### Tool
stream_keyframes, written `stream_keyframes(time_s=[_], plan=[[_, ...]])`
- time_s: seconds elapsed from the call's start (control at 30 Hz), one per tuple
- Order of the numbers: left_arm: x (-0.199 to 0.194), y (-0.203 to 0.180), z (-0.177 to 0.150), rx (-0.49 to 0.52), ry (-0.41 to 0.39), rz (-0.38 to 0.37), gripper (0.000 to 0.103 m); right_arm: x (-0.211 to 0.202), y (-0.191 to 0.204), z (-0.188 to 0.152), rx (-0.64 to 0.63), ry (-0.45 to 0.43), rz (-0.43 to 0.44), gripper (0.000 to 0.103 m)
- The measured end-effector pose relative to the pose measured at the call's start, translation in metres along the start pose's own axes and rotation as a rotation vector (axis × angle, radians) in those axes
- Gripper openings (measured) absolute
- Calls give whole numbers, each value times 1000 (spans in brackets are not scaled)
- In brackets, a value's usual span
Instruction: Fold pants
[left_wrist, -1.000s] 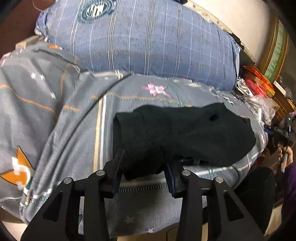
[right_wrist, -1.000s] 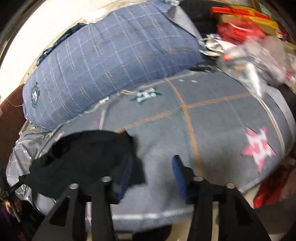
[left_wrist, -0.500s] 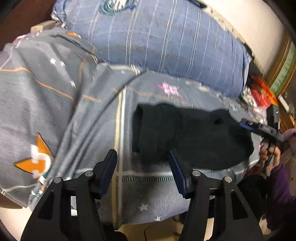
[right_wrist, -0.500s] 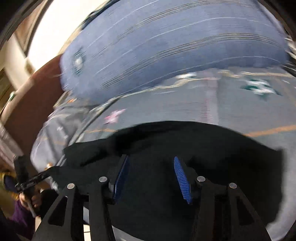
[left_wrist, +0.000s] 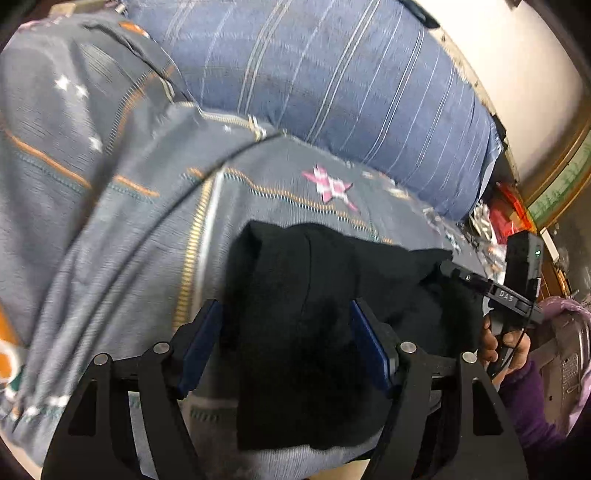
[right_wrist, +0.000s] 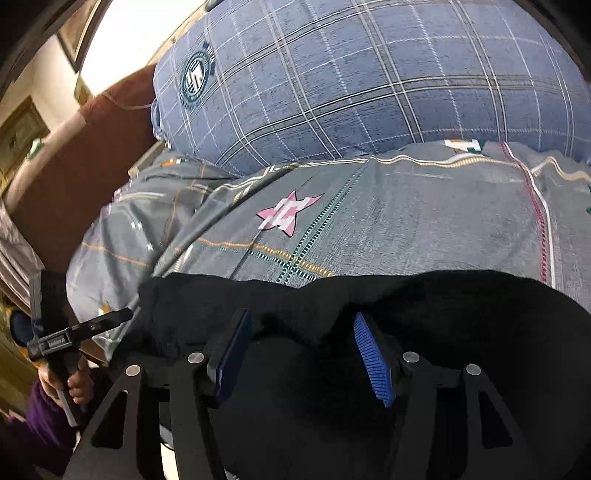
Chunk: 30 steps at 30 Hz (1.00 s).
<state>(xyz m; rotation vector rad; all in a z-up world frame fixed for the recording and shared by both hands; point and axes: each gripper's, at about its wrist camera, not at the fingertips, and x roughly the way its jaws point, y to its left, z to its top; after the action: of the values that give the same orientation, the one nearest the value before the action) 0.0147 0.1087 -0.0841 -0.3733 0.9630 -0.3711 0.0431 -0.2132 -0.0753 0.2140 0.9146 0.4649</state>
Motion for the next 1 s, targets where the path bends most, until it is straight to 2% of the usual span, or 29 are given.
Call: stream_keyframes(time_s=[0.03,0.07,0.1,0.13,0.17,0.2,0.23,0.27,0.3,0.4,0.5,0.67,0.77,0.83,0.9,0.97,1.0], plan=[[2,-1,0,8,5,-6,70,2,1,-1,-17,-12,-6,58],[4,-3,1,21,8,-16,70,4,3,-2,-30,-18,-8,49],[4,-7,1,46,10,-30,69,7,6,-1,-57,-31,-19,35],[2,-11,2,71,5,-39,61,8,8,-1,-80,-39,-28,13],[0,-17,4,116,-5,-44,55,11,10,0,-97,-50,-46,9],[0,-22,6,148,-8,-50,39,11,10,2,-97,-75,-50,9],[0,-25,10,173,-8,-62,29,10,9,5,-87,-99,-36,7],[1,-27,14,189,-7,-82,29,9,8,7,-76,-116,-28,7],[2,-29,20,196,-17,-102,19,8,5,11,-60,-136,-21,6],[10,-29,40,167,-54,-121,10,11,-11,25,14,-173,15,6],[26,-22,59,91,-74,-125,9,25,-32,39,107,-180,37,6],[43,-7,66,35,-110,-26,8,64,-79,53,297,-122,53,6],[44,9,70,-15,-143,39,8,75,-91,57,343,-109,56,7],[45,17,70,-51,-143,54,8,77,-93,62,356,-93,56,9],[43,20,68,-63,-148,64,8,72,-98,60,411,-85,93,17],[38,17,67,-41,-165,78,8,57,-97,58,418,-123,93,46],[36,15,66,-28,-175,84,8,48,-96,57,413,-152,89,50]])
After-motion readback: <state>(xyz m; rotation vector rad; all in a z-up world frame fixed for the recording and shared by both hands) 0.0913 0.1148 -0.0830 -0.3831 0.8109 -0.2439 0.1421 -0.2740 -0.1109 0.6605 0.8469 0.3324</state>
